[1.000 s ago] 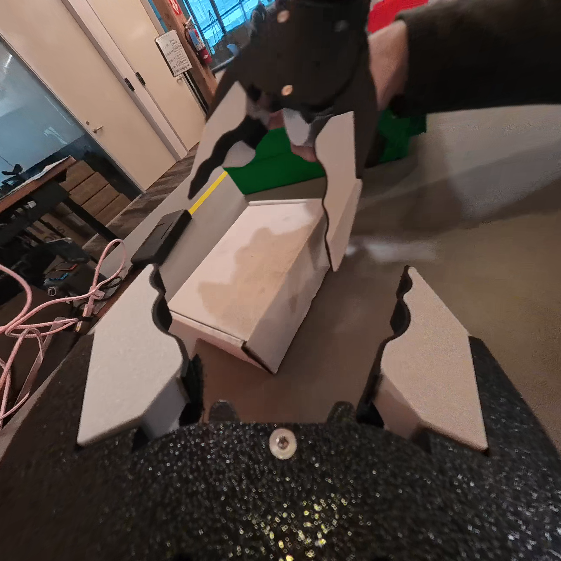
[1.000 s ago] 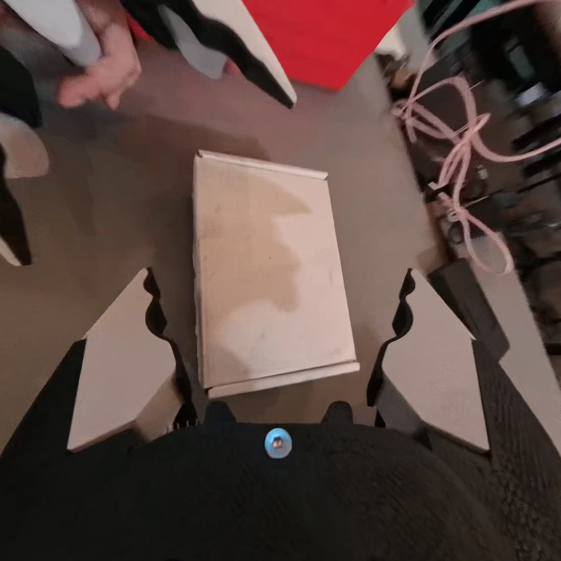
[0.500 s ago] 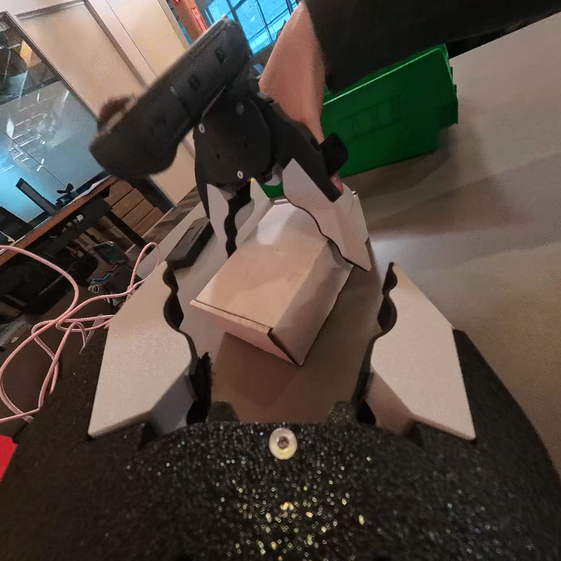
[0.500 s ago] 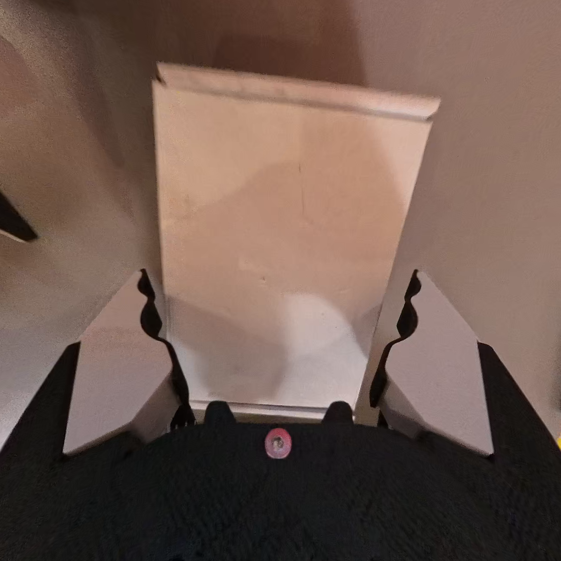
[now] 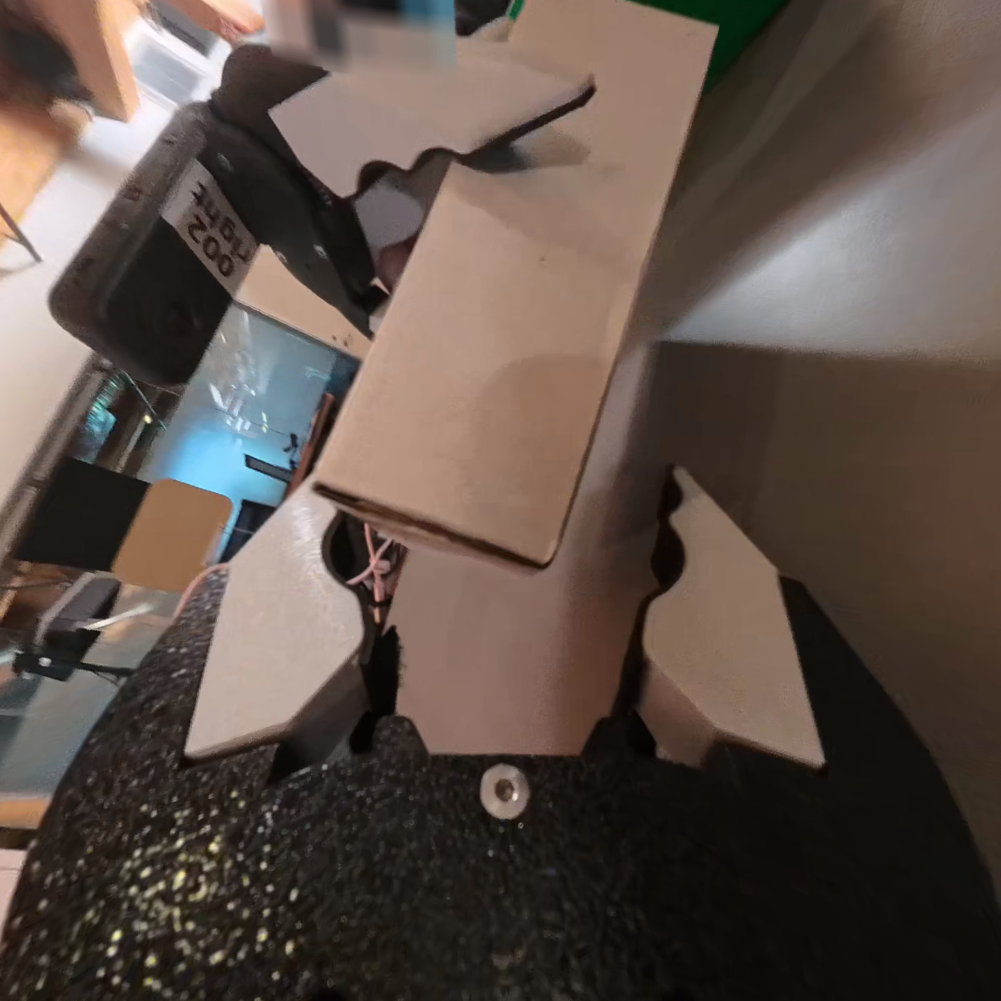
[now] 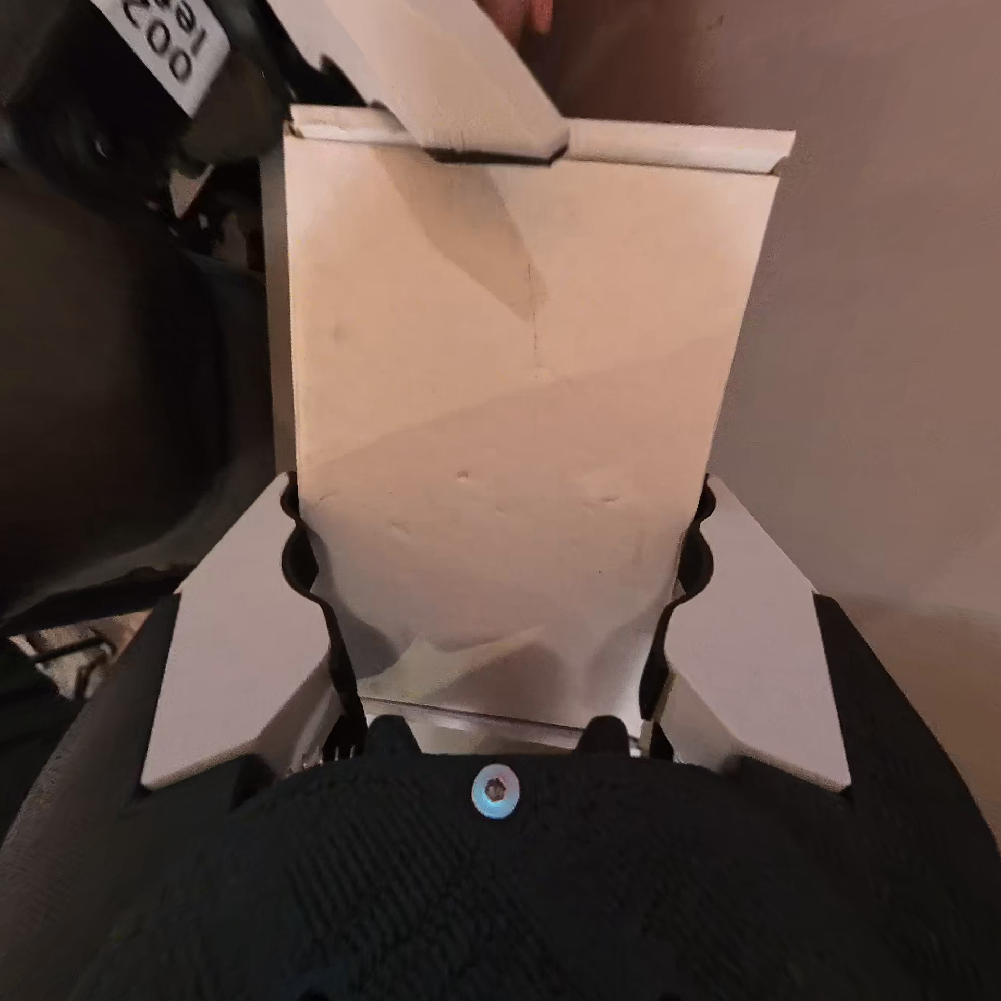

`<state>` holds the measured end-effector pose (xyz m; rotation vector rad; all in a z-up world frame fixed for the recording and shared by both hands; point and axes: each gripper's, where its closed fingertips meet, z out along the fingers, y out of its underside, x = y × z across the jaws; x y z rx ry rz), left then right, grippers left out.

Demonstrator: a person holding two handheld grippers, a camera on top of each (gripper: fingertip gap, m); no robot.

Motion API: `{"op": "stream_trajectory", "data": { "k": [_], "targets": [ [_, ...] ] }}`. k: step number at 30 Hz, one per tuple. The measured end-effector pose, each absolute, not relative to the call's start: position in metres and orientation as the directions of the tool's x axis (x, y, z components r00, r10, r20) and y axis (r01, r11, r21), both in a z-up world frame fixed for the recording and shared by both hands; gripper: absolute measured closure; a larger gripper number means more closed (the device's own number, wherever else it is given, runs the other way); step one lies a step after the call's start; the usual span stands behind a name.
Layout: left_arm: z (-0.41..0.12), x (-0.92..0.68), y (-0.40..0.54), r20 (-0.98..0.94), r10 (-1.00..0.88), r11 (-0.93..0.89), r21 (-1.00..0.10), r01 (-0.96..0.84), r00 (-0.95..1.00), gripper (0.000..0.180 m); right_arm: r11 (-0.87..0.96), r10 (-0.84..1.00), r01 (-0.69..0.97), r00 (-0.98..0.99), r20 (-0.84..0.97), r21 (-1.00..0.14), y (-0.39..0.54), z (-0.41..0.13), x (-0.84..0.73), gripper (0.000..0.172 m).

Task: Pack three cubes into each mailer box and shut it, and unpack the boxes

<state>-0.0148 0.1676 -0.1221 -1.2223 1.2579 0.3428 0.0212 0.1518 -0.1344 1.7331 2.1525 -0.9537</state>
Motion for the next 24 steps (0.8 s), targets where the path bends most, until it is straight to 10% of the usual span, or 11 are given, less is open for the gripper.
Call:
{"op": "stream_trajectory", "data": {
  "k": [3,13,24],
  "targets": [
    [-0.119,-0.013,0.163,-0.874,-0.366,0.415,-0.460,-0.785,0.318,0.107,0.154,0.830,0.933,-0.300,-0.470,-0.324,0.154,-0.139,0.028,0.034],
    [-0.127,-0.019,0.168,-0.617,-0.594,0.169,-0.723,-0.670,0.516,0.109,0.399,0.915,0.682,-0.336,0.222,-0.613,0.167,-0.046,0.008,0.067],
    [-0.124,-0.024,0.161,-0.347,-0.702,-0.041,-0.852,-0.522,0.621,0.110,0.752,0.606,0.614,-0.504,0.615,-0.238,0.141,-0.076,0.010,0.109]
  ]
}}
